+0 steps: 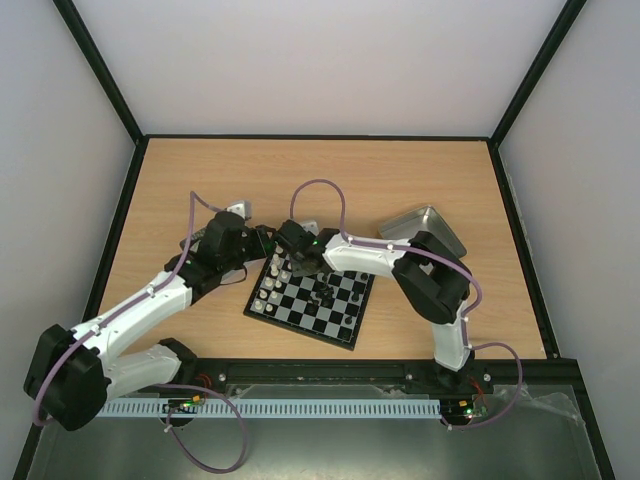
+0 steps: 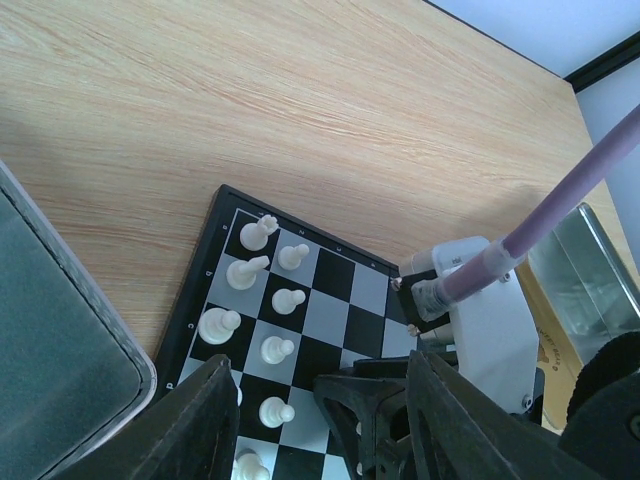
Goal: Set up the chess pieces on the board
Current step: Pick up the chess piece from the chessboard, then place the chess piece on the chessboard.
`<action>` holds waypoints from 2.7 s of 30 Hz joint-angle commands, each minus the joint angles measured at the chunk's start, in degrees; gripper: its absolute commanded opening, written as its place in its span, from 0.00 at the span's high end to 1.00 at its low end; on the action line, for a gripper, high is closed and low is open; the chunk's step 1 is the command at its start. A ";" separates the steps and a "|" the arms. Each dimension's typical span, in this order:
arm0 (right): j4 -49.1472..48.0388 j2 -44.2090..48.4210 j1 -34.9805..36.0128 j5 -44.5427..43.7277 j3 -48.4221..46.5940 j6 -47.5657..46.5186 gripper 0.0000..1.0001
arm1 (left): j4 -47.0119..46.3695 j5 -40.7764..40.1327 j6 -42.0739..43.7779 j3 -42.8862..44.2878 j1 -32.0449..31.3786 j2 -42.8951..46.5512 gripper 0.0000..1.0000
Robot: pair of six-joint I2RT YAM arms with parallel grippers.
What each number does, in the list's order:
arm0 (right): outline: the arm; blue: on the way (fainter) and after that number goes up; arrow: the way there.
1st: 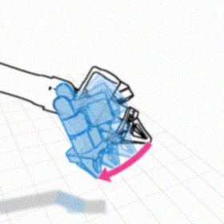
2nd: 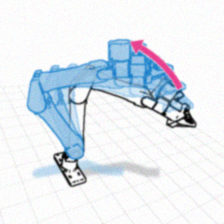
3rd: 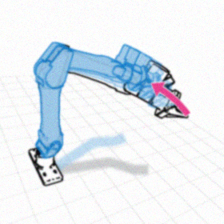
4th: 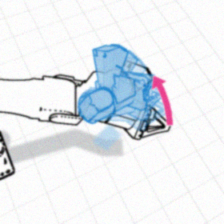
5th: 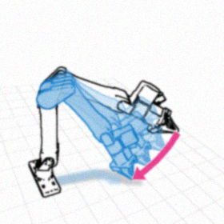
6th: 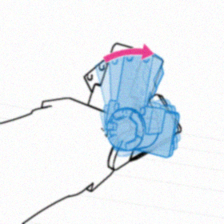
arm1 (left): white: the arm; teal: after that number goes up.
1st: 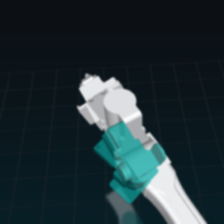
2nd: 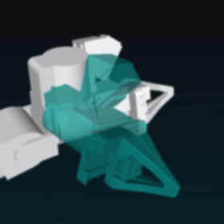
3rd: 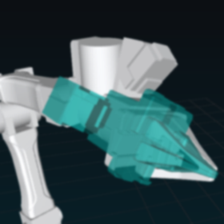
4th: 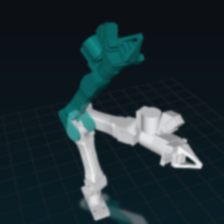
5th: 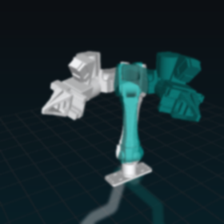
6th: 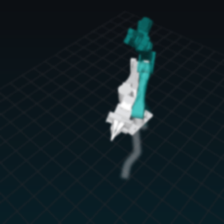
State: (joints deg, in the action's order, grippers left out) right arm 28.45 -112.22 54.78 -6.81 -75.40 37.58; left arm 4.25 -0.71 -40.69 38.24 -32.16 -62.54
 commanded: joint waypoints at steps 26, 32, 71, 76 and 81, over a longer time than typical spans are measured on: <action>-26.94 23.66 -6.51 9.77 16.93 30.42 0.85 | -12.06 8.41 1.03 -7.33 0.00 7.40 0.41; -40.67 31.50 -7.40 16.12 22.58 49.57 0.85 | -23.34 13.21 4.11 -10.10 -3.63 9.71 0.25; -45.55 40.97 -7.52 21.96 29.91 58.65 0.81 | -29.18 1.61 0.40 -5.21 -13.19 4.42 0.91; -35.72 44.31 -7.57 14.15 28.99 49.33 0.59 | -12.64 1.69 3.35 -0.48 -13.10 4.87 0.92; -26.30 49.50 -7.54 1.91 28.82 40.14 0.48 | 11.14 6.46 6.88 7.07 -13.10 0.76 0.93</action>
State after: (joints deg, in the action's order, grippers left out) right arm -7.57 -66.98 47.16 7.05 -45.47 87.35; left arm -5.34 2.15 -37.80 39.81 -45.32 -59.09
